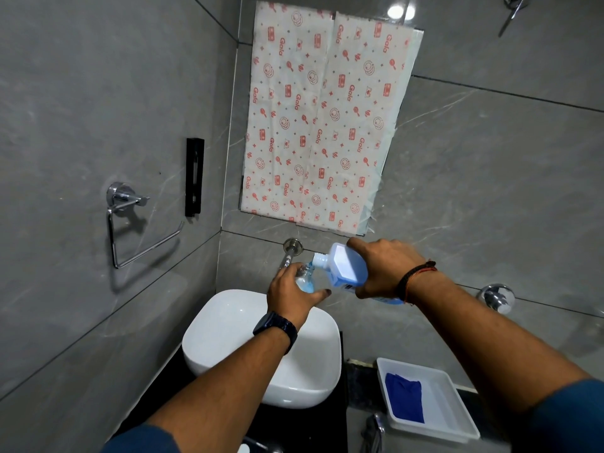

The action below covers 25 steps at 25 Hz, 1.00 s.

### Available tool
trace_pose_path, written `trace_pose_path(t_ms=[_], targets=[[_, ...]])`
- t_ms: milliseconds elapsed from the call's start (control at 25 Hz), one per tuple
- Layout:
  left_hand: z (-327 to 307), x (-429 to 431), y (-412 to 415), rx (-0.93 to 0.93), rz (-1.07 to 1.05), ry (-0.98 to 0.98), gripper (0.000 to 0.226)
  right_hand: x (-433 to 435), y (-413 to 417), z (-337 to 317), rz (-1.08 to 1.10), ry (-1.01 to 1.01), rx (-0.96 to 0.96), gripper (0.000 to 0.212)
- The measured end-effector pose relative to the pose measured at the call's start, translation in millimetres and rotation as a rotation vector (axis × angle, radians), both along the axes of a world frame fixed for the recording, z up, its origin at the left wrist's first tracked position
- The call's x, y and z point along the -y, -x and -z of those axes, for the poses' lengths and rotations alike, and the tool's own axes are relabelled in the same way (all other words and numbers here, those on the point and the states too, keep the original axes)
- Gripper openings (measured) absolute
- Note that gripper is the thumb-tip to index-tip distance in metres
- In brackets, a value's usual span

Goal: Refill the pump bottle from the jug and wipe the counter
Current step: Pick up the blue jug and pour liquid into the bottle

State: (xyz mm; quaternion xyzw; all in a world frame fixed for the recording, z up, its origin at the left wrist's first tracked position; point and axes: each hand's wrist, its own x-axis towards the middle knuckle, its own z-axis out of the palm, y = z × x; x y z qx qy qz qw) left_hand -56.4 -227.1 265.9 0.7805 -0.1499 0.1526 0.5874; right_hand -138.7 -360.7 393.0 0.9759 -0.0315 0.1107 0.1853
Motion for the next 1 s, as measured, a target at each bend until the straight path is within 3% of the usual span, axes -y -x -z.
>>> trace_pose_path(t_ms=[1000], targets=[[-0.2, 3.3, -2.0, 0.018, -0.003, -0.007, 0.063, 1.2, 1.6, -3.1, 0.017, -0.011, -0.014, 0.079]])
